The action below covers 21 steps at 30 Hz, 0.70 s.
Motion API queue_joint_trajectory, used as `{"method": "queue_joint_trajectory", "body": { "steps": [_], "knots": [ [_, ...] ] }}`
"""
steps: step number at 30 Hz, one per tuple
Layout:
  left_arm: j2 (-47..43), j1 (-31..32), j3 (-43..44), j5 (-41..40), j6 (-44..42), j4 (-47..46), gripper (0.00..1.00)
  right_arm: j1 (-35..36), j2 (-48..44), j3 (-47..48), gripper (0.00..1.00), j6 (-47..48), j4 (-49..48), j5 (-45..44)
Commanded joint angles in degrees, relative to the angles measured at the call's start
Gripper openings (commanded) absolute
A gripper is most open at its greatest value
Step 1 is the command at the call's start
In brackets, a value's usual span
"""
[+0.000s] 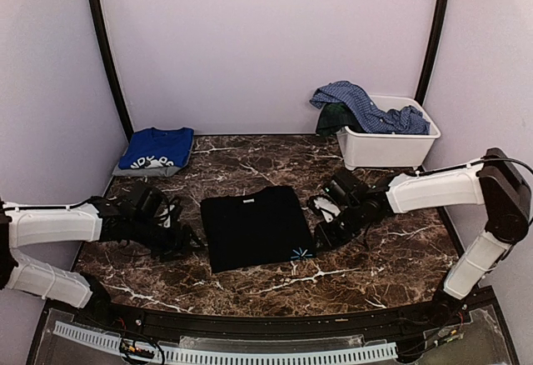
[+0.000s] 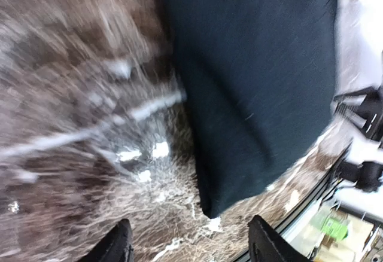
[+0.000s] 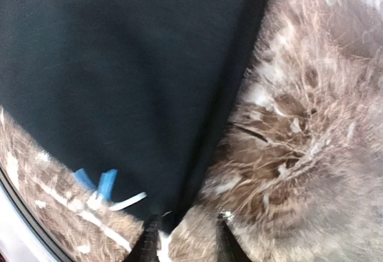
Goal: Fold and stack the mixed laundry pile
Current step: Smooth out the square-folded T-shirt at the center of the board, then pick up the square-folded T-shirt from the center of the board.
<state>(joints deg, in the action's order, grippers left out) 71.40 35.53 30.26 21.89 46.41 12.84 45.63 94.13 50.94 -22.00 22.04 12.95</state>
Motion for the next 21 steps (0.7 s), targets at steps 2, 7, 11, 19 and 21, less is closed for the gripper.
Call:
{"method": "queue_joint_trajectory", "body": {
  "steps": [2, 7, 11, 19, 21],
  "knots": [
    [-9.94, -8.59, -2.93, 2.23, 0.60, 3.04, 0.67, 7.18, -7.82, 6.99, 0.40, 6.33, 5.39, -7.29],
    [-11.21, -11.74, -2.97, 3.35, 0.05, 2.90, 0.67, 15.19, -3.43, 14.97, 0.45, 9.72, 4.51, -11.43],
    [-9.94, -13.94, -1.99, 3.51, 0.54, 2.92, 0.68, 21.66, 5.00, 24.35, 0.43, 11.85, 4.66, -11.62],
    [-7.54, -17.54, -3.10, 7.20, 2.30, -2.43, 0.68, 30.54, 23.90, 43.81, 0.37, 16.46, 7.40, -11.80],
    [-7.58, -17.93, -3.21, 7.39, 1.78, -2.54, 0.68, 31.14, 27.52, 46.88, 0.37, 16.58, 7.51, -11.62]
  ]
}}
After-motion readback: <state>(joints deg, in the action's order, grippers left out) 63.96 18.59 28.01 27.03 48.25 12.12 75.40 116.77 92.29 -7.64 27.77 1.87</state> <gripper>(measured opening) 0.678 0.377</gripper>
